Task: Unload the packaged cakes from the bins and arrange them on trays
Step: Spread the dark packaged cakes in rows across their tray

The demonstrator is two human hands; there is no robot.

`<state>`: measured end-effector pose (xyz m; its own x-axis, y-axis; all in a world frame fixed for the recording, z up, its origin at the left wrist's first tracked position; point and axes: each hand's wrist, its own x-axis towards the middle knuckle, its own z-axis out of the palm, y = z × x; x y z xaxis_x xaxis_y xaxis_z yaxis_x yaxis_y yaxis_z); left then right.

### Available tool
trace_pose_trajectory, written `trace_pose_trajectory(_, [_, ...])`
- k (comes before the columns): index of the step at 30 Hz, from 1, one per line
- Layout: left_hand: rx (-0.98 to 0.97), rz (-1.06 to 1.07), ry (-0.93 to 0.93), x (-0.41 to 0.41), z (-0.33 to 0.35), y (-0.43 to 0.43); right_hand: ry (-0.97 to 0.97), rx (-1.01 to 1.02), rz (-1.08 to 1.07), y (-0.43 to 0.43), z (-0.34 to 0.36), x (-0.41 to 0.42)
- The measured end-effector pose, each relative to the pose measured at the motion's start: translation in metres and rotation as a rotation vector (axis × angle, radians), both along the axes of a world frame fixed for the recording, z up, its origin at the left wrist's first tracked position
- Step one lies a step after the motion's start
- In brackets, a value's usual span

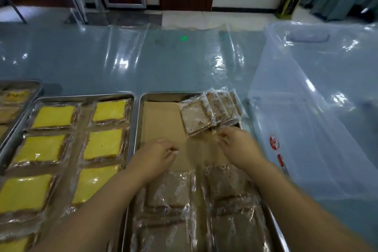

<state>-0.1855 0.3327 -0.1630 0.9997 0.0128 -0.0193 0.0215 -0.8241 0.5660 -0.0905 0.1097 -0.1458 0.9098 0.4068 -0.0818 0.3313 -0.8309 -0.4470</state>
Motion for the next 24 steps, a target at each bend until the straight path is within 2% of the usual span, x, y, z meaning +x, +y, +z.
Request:
trace_pose_trajectory(5, [-0.015,0.016,-0.001,0.061,-0.007,0.01,-0.047,0.01,-0.163,0.022,-0.006,0.05])
trace_pose_trajectory(10, [-0.035,0.06,-0.025,0.117,-0.026,0.015,-0.043,-0.128,-0.289,0.033,-0.017,0.085])
trace_pose_trajectory(13, [-0.065,0.069,0.035,0.144,-0.037,0.016,-0.026,-0.151,-0.265,0.033,-0.026,0.09])
trace_pose_trajectory(18, [0.008,0.04,0.162,0.171,-0.04,0.017,-0.024,-0.051,-0.242,0.03,-0.035,0.09])
trace_pose_trajectory(24, [-0.028,0.106,0.151,0.152,-0.035,0.022,0.007,0.01,-0.25,0.028,-0.034,0.088])
